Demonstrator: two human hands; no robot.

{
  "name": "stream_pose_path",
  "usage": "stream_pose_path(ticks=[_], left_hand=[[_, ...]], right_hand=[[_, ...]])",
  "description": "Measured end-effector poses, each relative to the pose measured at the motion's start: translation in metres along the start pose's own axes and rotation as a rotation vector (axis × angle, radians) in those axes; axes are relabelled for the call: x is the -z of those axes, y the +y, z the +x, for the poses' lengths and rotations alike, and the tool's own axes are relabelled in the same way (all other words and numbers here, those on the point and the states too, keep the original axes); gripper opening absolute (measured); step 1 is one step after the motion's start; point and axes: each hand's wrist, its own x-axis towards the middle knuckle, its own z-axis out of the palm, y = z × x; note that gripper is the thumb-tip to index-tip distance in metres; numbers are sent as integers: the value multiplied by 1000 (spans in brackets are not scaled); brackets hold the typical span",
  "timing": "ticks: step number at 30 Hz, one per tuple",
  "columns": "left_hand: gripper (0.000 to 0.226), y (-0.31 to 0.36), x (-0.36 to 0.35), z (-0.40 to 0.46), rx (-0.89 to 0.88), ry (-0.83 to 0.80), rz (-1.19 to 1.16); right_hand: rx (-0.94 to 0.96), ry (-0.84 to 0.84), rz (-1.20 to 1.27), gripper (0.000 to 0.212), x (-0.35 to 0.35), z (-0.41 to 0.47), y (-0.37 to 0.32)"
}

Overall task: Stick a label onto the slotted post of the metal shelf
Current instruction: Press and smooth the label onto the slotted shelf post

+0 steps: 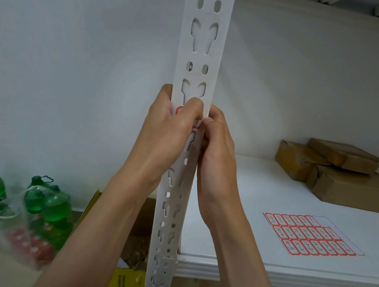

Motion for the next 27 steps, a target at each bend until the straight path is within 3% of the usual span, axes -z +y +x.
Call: stream_pose_path(ticks=[9,14,19,27], left_hand=[[2,-2,4,1,-53,-10,73],[15,-1,7,0,-103,19,231],[15,2,10,1,-130,48,370],[27,8,6,-1,-89,22,519]], right_hand=[[-10,21,-3,31,-2,-1,0],[-4,14,1,30,-2,-2,0],[0,10,-12,31,-2,-3,1],[11,30,-6,34,-1,-2,3]])
